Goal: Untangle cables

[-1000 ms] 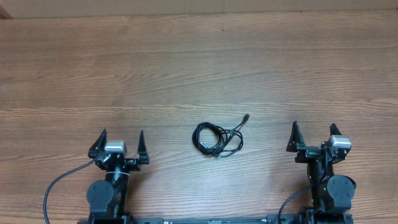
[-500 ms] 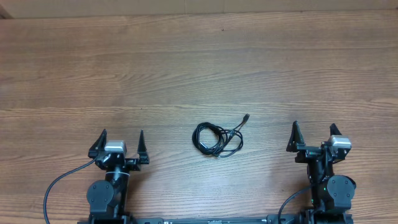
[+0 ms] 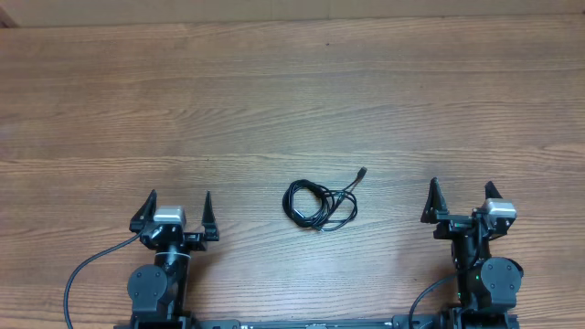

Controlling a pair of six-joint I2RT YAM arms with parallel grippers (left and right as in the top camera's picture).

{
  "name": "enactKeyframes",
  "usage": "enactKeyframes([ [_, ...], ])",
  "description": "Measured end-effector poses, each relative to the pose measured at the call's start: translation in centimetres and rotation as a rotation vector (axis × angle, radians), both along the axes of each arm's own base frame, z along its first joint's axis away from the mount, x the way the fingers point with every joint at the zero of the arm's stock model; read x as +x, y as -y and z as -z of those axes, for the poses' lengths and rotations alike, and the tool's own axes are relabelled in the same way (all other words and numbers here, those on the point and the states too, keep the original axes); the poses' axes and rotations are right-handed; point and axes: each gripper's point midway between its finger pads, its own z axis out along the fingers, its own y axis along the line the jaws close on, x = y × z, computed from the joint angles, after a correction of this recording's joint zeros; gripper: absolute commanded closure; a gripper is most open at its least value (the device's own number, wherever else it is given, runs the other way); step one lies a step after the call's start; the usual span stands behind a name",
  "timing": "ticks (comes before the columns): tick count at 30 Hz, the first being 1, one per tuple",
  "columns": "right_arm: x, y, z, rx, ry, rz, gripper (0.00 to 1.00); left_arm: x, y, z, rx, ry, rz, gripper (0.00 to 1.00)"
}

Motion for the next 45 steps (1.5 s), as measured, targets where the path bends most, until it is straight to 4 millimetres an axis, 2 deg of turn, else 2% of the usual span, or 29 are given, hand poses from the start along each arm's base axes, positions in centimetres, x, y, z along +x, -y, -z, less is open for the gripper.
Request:
enactKeyframes([
  [32, 0.0, 0.0, 0.0, 0.0, 0.0, 0.0, 0.0, 0.0, -0.3, 0.0, 0.006, -0.001, -0.018, 0.0],
  [37, 0.0, 0.0, 0.0, 0.0, 0.0, 0.0, 0.0, 0.0, -0.2, -0.7, 0.003, 0.027, -0.013, 0.0],
  [42, 0.0, 0.0, 0.0, 0.0, 0.0, 0.0, 0.0, -0.1, 1.5, -0.8, -0.017, 0.031, 0.089, 0.0],
  [45, 0.0, 0.0, 0.0, 0.0, 0.0, 0.0, 0.0, -0.4, 3.0, -1.3, -0.086, 0.023, 0.171, 0.0],
])
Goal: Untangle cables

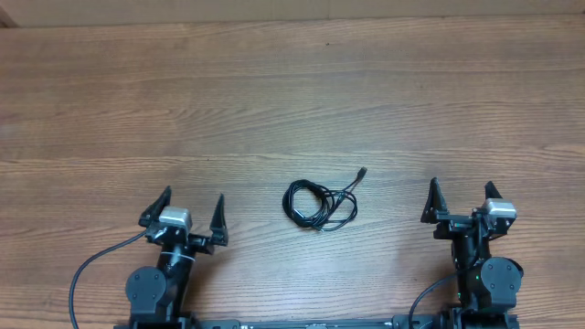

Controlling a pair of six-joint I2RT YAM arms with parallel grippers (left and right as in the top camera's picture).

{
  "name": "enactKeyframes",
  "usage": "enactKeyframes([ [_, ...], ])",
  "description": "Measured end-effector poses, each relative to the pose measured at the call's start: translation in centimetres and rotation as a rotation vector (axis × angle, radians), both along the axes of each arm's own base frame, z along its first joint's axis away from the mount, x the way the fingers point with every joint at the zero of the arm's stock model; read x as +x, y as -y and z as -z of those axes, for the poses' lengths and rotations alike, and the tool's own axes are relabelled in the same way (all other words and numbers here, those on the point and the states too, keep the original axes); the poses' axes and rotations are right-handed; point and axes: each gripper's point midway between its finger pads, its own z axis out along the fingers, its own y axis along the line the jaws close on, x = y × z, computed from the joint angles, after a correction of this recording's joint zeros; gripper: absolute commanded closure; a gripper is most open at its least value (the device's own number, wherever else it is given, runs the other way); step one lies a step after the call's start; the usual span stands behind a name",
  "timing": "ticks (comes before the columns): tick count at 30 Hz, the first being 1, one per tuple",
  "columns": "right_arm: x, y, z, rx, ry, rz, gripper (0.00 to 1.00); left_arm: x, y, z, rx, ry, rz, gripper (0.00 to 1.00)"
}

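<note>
A thin black cable (pixel 317 202) lies coiled and tangled in a small bundle at the middle of the wooden table, with one plug end (pixel 362 172) trailing up to the right. My left gripper (pixel 192 206) is open near the front edge, well to the left of the bundle, its fingers turned slightly toward it. My right gripper (pixel 462 195) is open at the front right, a similar distance from the cable. Neither touches the cable.
The wooden table (pixel 292 91) stretches far beyond the cable. Both arm bases (pixel 157 288) sit at the front edge, with a black supply cable (pixel 91 270) curling off the left one.
My left gripper has shifted a little to the right and turned slightly toward the cable. The right gripper and the cable bundle stay where they were.
</note>
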Motion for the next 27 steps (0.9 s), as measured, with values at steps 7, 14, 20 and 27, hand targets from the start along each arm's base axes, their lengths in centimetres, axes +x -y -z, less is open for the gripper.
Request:
enactKeyframes([
  [7, 0.0, 0.0, 0.0, 0.0, 0.0, 0.0, 0.0, -2.2, 1.8, -5.5, -0.074, 0.005, 0.107, 0.01],
  [14, 0.0, 0.0, 0.0, 0.0, -0.001, 0.0, 0.0, -3.3, 2.4, -10.3, -0.095, -0.097, 0.137, 0.0],
  [20, 0.0, 0.0, 0.0, 0.0, 0.0, 0.0, 0.0, -1.9, 2.9, -10.9, -0.116, -0.341, 0.158, 0.0],
  [27, 0.0, 0.0, 0.0, 0.0, 0.0, 0.0, 0.0, 1.2, 4.4, -11.8, -0.169, -0.629, 0.231, 0.0],
])
